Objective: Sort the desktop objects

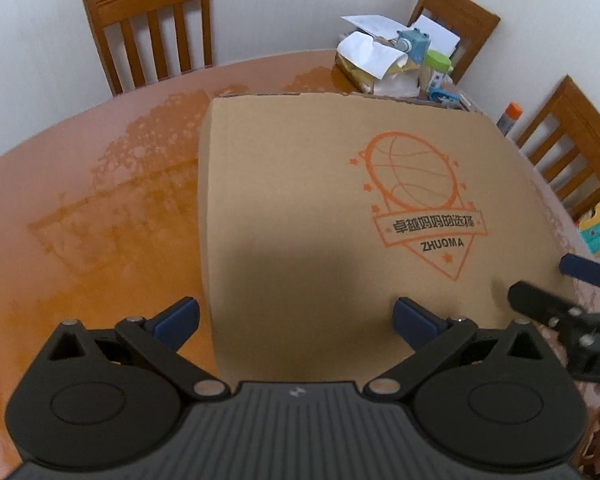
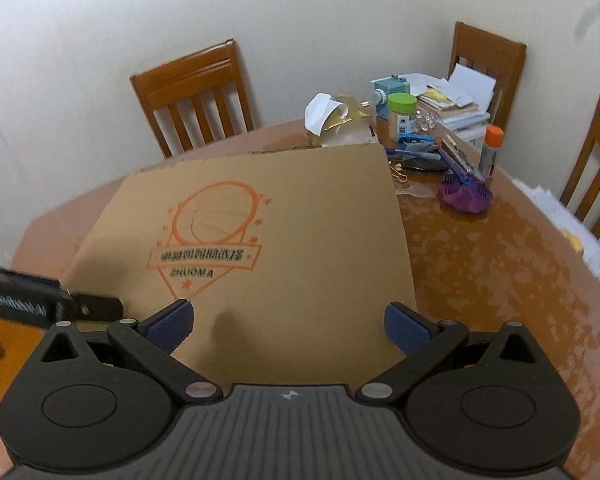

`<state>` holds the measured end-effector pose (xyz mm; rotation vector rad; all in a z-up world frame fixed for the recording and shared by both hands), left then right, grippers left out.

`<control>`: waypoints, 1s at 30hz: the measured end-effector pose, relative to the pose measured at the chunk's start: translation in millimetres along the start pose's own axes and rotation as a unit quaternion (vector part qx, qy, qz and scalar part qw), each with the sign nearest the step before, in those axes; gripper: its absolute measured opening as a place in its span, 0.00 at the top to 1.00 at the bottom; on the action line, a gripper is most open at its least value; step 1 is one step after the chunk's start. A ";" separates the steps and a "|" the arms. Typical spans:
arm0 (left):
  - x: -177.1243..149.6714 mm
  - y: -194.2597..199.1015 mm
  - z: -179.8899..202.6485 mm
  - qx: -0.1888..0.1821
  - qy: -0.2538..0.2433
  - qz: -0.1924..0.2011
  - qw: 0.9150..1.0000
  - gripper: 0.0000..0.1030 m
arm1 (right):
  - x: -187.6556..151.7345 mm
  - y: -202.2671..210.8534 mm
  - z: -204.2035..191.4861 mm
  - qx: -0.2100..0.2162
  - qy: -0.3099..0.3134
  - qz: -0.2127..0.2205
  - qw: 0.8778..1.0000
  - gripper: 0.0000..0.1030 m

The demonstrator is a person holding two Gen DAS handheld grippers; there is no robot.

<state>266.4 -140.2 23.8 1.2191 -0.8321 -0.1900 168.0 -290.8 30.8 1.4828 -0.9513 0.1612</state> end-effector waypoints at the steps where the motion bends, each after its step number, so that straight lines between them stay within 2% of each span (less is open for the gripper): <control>1: -0.8 -0.6 -1.5 -0.005 0.009 -0.002 1.000 0.00 | -0.6 -1.2 -1.6 -0.007 0.009 -0.002 1.000 0.00; 3: -1.7 -0.2 -4.1 -0.013 0.023 -0.007 1.000 0.00 | -1.7 -3.4 -4.7 -0.020 0.027 -0.007 0.999 0.00; 5: -2.6 4.2 -5.9 -0.002 0.025 -0.007 1.000 0.00 | -1.9 -3.0 -5.0 -0.018 0.026 -0.007 0.999 0.00; 7: -2.6 12.0 -7.2 0.014 0.022 0.001 1.000 0.00 | 0.4 1.3 -2.8 0.001 0.007 -0.008 1.000 0.00; 10: -5.5 29.3 -7.6 0.013 0.028 0.014 0.999 0.00 | 4.0 10.8 -1.4 0.027 -0.010 -0.007 1.000 0.00; 13: -12.3 48.6 -6.4 0.015 0.035 0.029 0.999 0.00 | 7.1 27.0 -2.9 0.030 -0.009 0.009 0.999 0.00; 16: -21.4 65.3 -6.1 0.022 0.049 0.046 0.997 0.00 | 3.7 39.5 -4.4 0.050 -0.024 0.008 0.998 0.00; 21: -43.5 78.0 -8.3 0.037 0.068 0.047 0.996 0.00 | -10.3 47.9 4.0 0.085 -0.058 -0.025 0.994 0.00; 27: -61.9 90.7 -6.0 0.076 0.071 0.050 0.993 0.00 | -20.7 56.1 9.5 0.091 -0.044 -0.040 0.994 0.00; 30: -66.2 96.4 -4.1 0.084 0.080 0.053 0.992 0.00 | -19.7 64.7 8.5 0.091 -0.022 -0.025 0.995 0.00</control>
Point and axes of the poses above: each gripper's, at about its wrist camera, not at the fingertips, and y roughly against the way its jaws point, z to its right, x to its top, the point moved 9 cm from there along -y, roughly the way its jaws point, and after that the axes turned 6 degrees about -y, right-handed, at the moved point
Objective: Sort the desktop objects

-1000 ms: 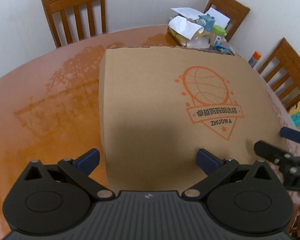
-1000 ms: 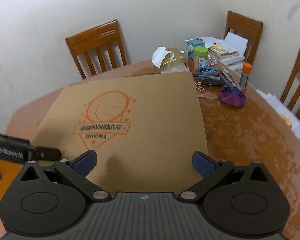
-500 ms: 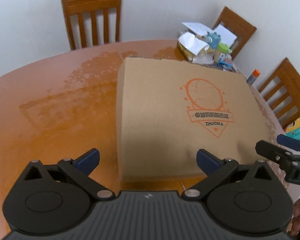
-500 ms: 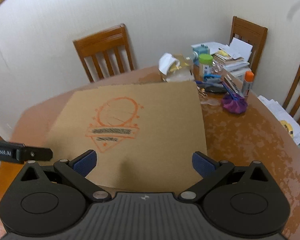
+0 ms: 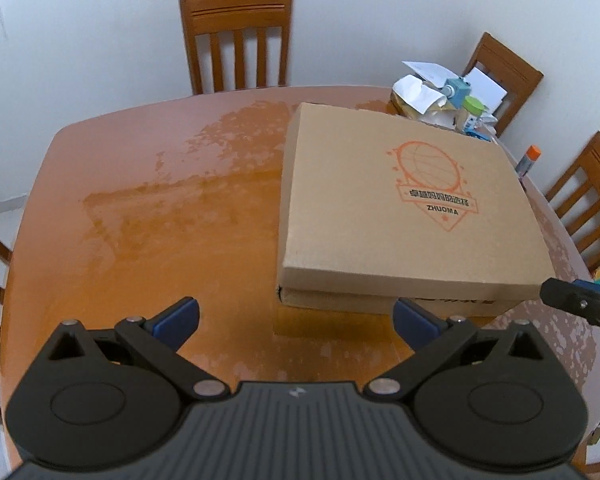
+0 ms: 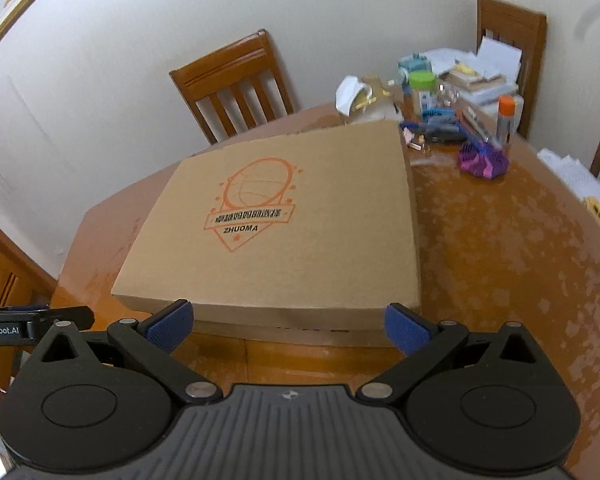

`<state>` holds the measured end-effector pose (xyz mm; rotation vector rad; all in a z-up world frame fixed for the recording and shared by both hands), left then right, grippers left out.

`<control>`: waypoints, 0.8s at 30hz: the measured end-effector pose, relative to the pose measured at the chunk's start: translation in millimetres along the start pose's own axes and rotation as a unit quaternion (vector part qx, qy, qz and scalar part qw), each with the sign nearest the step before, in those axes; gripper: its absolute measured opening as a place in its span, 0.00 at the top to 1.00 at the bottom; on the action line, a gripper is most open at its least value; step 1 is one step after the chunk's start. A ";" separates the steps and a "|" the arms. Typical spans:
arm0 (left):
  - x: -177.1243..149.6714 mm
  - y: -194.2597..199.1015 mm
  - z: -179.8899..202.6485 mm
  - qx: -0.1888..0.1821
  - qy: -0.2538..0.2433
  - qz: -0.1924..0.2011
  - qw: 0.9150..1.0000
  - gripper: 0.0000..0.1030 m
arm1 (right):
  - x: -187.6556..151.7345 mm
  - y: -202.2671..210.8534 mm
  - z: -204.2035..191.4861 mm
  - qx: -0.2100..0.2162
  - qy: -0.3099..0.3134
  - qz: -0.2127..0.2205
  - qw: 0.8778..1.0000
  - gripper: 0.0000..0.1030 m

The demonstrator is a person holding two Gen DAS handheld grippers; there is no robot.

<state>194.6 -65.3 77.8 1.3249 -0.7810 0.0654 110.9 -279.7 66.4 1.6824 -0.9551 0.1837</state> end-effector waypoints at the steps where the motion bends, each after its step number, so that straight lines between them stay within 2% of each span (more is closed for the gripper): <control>1: -1.4 2.7 0.6 0.006 0.000 0.004 1.000 0.00 | 1.3 5.7 -2.5 0.002 0.013 0.012 1.000 0.00; 4: -5.4 16.4 4.1 0.020 -0.003 0.027 0.999 0.00 | 9.3 36.4 -11.9 0.025 0.039 0.091 0.995 0.00; 7: -9.0 32.0 8.8 0.036 -0.005 0.053 0.998 0.00 | 13.6 73.6 -23.1 0.048 0.075 0.183 0.979 0.00; 9: -10.8 38.9 12.5 0.035 -0.005 0.064 0.997 0.00 | 12.8 87.2 -28.9 0.056 0.097 0.213 0.971 0.00; 16: -12.7 59.5 16.8 0.053 0.008 0.097 0.994 0.00 | 16.5 104.0 -35.4 0.085 0.115 0.241 0.960 0.00; 19: -14.8 65.0 15.1 0.081 0.008 0.100 0.992 0.00 | 17.2 97.2 -36.9 0.113 0.107 0.216 0.964 0.00; 22: -17.6 72.0 10.8 0.105 0.019 0.102 0.989 0.00 | 21.7 88.2 -36.5 0.094 0.093 0.205 0.970 0.00; 24: -18.2 76.2 6.4 0.096 0.040 0.109 0.989 0.00 | 23.7 88.5 -40.5 0.080 0.109 0.211 0.968 0.00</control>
Point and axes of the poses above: each gripper's, at about its wrist camera, not at the fingertips, and y roughly against the way its jaws point, z to its right, x to its top, the point moved 9 cm from there along -y, roughly the way its jaws point, and after that the axes turned 6 degrees about -y, right-handed, at the moved point
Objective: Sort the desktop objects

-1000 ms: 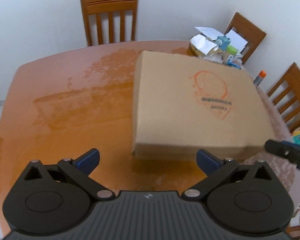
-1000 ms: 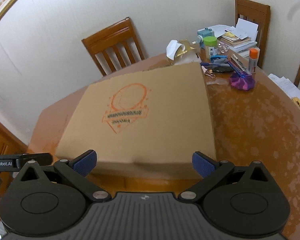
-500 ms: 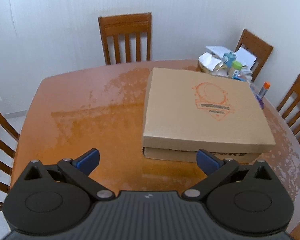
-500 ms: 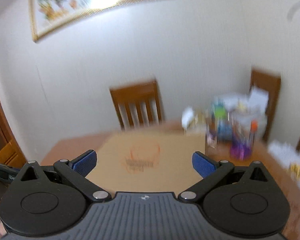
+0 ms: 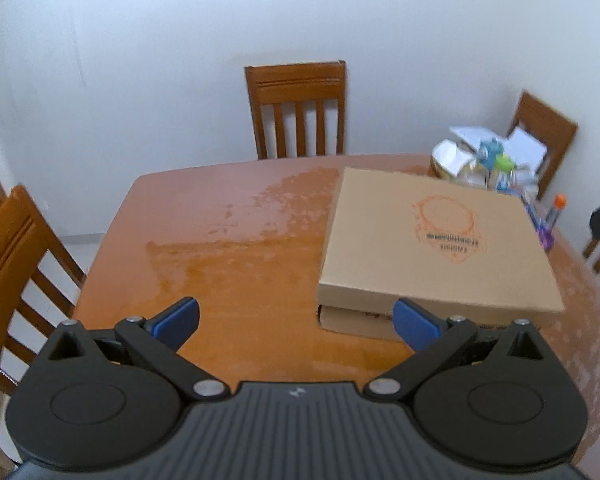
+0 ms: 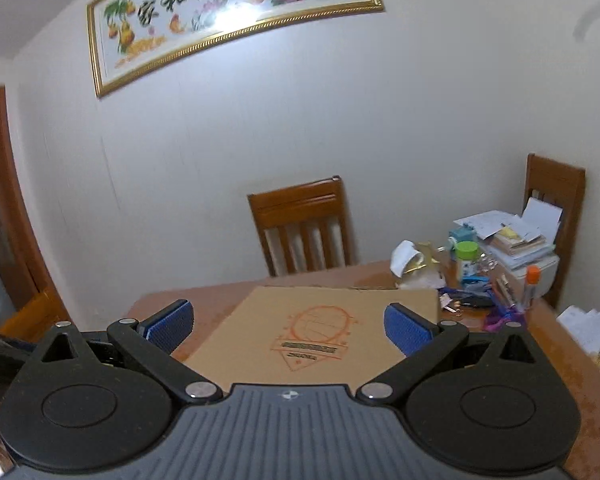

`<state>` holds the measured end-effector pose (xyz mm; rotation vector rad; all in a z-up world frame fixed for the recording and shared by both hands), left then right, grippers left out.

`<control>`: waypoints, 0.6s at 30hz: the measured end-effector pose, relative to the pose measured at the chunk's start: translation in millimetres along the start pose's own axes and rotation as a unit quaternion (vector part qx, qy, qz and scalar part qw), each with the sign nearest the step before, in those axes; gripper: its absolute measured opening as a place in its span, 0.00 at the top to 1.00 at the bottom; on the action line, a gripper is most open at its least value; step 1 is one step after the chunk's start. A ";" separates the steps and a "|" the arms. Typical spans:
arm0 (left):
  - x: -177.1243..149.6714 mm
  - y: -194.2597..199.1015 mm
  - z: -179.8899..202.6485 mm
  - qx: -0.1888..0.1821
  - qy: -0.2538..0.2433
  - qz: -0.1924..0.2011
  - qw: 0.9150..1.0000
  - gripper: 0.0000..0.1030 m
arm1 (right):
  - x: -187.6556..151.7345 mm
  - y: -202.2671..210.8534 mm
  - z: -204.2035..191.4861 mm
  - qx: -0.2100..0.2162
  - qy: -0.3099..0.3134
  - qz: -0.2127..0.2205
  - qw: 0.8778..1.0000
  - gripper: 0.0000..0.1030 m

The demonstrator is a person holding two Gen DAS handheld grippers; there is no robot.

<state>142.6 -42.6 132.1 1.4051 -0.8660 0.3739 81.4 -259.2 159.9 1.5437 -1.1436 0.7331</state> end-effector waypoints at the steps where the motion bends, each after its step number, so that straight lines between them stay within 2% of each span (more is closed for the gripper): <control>1: 0.3 -0.2 -2.0 -0.008 0.009 0.001 1.000 0.00 | 1.8 1.3 -2.2 -0.006 0.009 0.004 1.000 0.00; 4: 1.6 -5.1 -8.4 -0.029 0.028 0.004 0.999 0.00 | 5.3 3.4 -8.7 -0.017 0.040 0.008 0.999 0.00; 6: 0.8 -15.3 -14.7 -0.030 0.037 -0.011 0.999 0.00 | 4.7 2.7 -8.4 -0.019 0.032 0.000 0.999 0.00; 9: -3.9 -33.7 -25.6 -0.024 0.050 -0.047 0.997 0.00 | 0.0 -1.0 -5.1 -0.036 0.011 -0.015 0.999 0.00; 13: -12.9 -58.3 -32.5 -0.020 0.038 -0.082 0.996 0.00 | -9.8 -7.9 -3.7 -0.062 0.004 -0.035 0.997 0.00; 18: -20.1 -68.9 -37.4 -0.018 0.046 -0.092 0.995 0.00 | -13.4 -10.8 -11.3 -0.082 0.023 -0.035 0.996 0.00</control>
Point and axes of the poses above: each gripper's, at about its wrist camera, not at the fingertips, and y roughly against the way its jaws point, z to its right, x to its top, the point moved 9 cm from there along -y, roughly the way its jaws point, and after that the axes turned 6 degrees about -y, right-handed, at the moved point
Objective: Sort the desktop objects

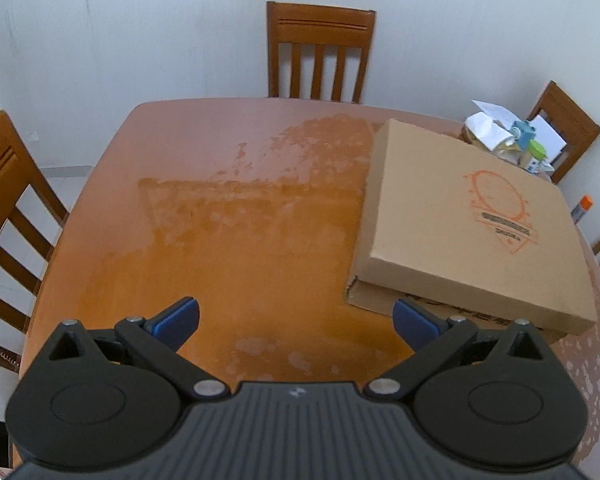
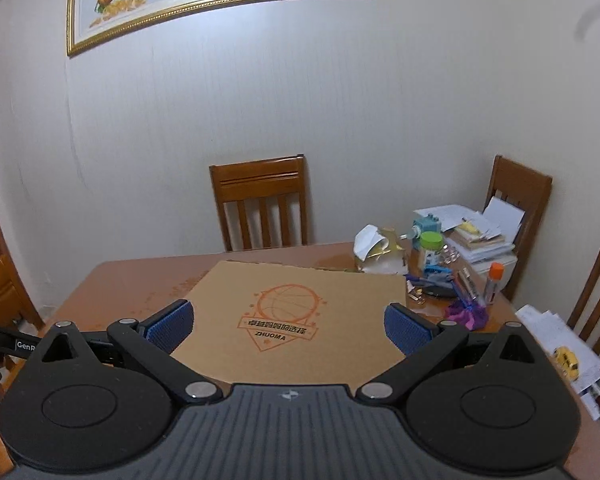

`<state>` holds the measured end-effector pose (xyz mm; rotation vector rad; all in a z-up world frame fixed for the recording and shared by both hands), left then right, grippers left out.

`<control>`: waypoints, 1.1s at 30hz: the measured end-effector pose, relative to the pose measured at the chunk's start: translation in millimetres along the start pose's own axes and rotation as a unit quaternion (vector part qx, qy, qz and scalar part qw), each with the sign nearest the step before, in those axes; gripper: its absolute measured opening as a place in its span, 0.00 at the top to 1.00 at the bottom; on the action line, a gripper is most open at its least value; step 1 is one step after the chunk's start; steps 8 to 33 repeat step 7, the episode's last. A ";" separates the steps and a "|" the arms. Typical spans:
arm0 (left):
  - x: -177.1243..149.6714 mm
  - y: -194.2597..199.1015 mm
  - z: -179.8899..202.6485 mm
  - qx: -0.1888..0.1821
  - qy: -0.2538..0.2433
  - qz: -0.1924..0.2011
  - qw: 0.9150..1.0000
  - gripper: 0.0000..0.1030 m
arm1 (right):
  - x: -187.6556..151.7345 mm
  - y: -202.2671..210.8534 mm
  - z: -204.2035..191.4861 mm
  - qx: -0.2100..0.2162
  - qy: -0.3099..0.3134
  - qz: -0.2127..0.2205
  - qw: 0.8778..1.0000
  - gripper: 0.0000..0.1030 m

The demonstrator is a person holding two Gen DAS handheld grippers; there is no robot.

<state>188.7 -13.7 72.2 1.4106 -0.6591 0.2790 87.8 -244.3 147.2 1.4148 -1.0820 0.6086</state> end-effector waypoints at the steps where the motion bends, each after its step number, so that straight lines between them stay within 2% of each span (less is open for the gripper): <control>1: -0.4 -1.4 -0.8 -0.002 0.003 -0.003 1.000 0.00 | -0.9 -0.2 -1.8 -0.003 0.001 -0.001 1.000 0.00; 4: -2.9 -3.2 -6.0 0.000 0.014 -0.007 1.000 0.00 | -5.5 -1.8 -5.4 -0.010 0.004 -0.007 1.000 0.00; 7: -3.3 -2.3 -14.8 0.028 0.018 -0.003 0.999 0.00 | -8.3 -1.4 -8.3 -0.018 0.008 -0.007 1.000 0.00; 33: -3.3 -2.3 -14.8 0.028 0.018 -0.003 0.999 0.00 | -8.3 -1.4 -8.3 -0.018 0.008 -0.007 1.000 0.00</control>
Point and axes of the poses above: each gripper's, at about its wrist camera, not at the fingertips, and y roughly against the way its jaws point, z to its right, x to its top, the point moved 9 cm from there along -y, roughly the way its jaws point, and after that the axes turned 6 degrees about -y, right-handed, at the moved point
